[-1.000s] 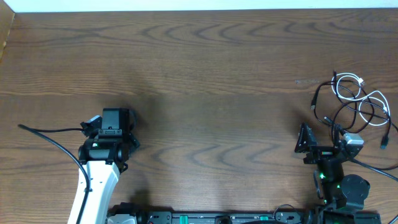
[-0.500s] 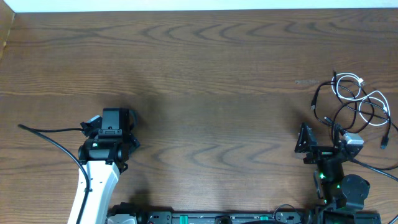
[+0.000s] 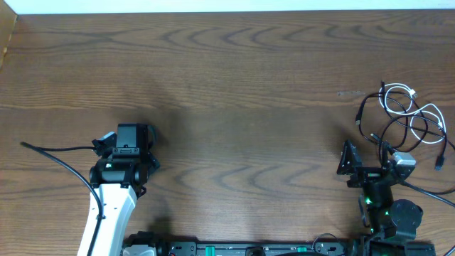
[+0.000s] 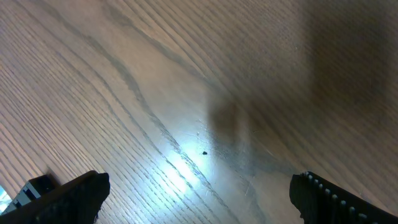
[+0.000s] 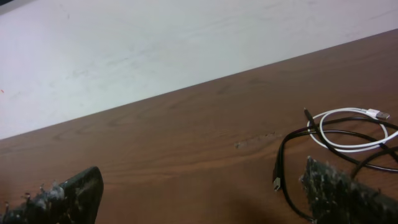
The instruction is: Untangle cables
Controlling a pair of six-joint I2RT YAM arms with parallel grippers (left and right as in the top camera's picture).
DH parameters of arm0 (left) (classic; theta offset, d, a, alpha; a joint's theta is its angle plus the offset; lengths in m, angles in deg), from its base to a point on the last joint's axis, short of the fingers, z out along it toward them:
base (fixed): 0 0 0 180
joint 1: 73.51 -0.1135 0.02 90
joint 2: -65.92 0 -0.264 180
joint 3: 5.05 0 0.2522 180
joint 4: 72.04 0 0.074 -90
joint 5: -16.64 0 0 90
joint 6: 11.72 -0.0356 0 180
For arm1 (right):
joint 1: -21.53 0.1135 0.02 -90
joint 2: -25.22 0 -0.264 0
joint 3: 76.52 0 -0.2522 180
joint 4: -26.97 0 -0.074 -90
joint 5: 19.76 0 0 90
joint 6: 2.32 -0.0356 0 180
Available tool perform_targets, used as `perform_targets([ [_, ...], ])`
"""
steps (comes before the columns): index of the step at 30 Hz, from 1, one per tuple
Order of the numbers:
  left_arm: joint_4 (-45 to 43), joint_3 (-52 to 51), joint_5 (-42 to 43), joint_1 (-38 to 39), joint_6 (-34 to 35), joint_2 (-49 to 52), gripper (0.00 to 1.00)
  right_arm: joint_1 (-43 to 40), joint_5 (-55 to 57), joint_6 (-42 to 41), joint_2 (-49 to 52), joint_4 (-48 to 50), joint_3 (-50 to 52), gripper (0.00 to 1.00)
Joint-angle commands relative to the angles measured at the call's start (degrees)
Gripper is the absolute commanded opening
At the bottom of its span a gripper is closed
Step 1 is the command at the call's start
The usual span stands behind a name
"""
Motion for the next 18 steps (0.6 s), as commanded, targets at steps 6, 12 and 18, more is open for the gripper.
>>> perform_targets([
  [6,0.2,0.3,-1.2,-0.2,0.5,0.0,0.98,-0.4,-0.4,0.1,-0.4,-0.2,0.1,0.99],
  [12,0.2,0.3,-1.2,-0.2,0.5,0.0,0.98,-0.4,-0.9,1.4,-0.4,-0.2,0.1,0.99],
  [18,0.2,0.4,-1.2,-0.2,0.5,0.0,0.98,-0.4,-2.1,27.5,-0.4,0.0,0.1,0.99],
])
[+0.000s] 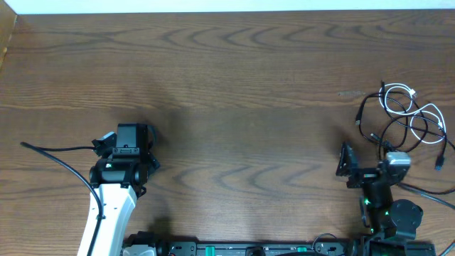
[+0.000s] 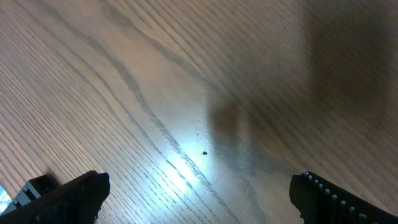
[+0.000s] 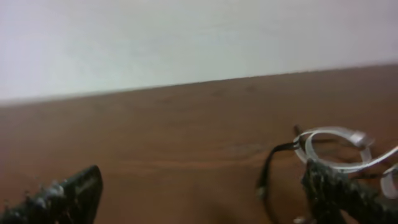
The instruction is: Untangle cables
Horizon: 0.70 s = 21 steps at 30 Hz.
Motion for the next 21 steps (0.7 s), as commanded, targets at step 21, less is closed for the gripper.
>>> perform_targets([
  [21,0.2,0.3,-1.2,-0.2,0.5,0.0,0.98,-0.4,-1.2,27.7,-0.3,-0.1,0.1,0.99],
])
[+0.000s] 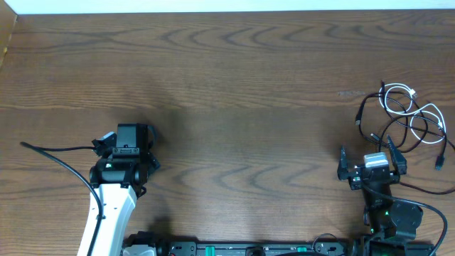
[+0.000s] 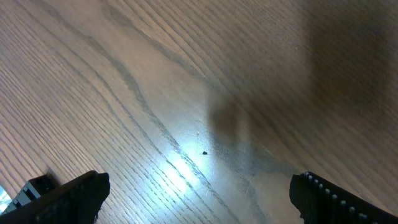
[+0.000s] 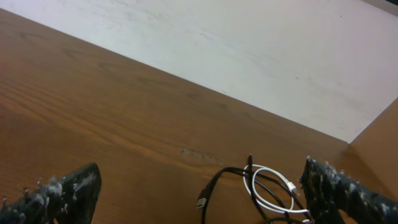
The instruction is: Untangle cables
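Observation:
A tangle of black and white cables [image 1: 407,118] lies on the wooden table at the right edge. In the right wrist view the white cable loop [image 3: 271,187] and a black cable [image 3: 214,186] lie ahead, between the fingers' line of sight. My right gripper [image 1: 372,156] sits just below the tangle, open, with nothing between its fingers. My left gripper [image 1: 131,132] rests at the left of the table, open over bare wood [image 2: 199,149], far from the cables.
A white wall [image 3: 249,50] borders the table's far edge. A black lead [image 1: 57,153] runs from the left arm across the table's left side. The arm bases stand along the front edge.
My right gripper has turned at the wrist, so its fingers now stand level side by side; its camera faces the cables from a new angle. The left arm has not moved.
My right gripper sat below the tangle with its wrist turned at an angle. It then rotated a little, its view blurred. Now it sits square under the cables, still open. The cables and the left arm stayed where they were.

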Controlling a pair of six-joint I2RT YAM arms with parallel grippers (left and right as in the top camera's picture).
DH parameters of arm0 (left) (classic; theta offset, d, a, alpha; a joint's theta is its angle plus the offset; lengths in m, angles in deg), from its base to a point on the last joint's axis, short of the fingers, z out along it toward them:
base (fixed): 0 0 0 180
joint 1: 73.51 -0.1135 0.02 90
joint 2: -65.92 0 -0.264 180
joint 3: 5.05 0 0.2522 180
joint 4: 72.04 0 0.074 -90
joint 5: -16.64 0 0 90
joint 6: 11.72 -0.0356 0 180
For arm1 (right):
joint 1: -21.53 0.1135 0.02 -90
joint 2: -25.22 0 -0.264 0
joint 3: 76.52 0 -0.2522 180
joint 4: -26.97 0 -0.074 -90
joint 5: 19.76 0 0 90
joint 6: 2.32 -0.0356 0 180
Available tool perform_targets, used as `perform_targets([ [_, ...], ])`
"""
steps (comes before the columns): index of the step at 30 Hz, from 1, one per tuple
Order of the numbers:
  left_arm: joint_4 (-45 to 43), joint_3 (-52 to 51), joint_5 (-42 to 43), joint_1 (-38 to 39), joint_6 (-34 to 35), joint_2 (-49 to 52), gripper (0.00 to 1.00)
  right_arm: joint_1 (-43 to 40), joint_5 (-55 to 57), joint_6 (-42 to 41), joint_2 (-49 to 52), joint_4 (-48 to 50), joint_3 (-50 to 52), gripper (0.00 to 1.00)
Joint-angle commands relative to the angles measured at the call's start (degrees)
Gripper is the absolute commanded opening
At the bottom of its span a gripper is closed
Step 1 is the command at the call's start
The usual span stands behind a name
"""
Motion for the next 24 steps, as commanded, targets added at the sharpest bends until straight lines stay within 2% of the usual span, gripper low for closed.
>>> perform_targets([
  [1,0.2,0.3,-1.2,-0.2,0.5,0.0,0.98,-0.4,-0.8,0.9,-0.3,-0.1,0.1,0.99],
  [8,0.2,0.3,-1.2,-0.2,0.5,0.0,0.98,0.2,-0.8,0.9,-0.4,-0.1,0.1,0.99],
  [16,0.2,0.3,-1.2,-0.2,0.5,0.0,0.98,9.3,-0.8,0.9,-0.4,-0.1,0.1,0.99],
  [24,0.2,0.3,-1.2,-0.2,0.5,0.0,0.98,8.3,-0.8,0.9,-0.4,-0.1,0.1,0.99],
])
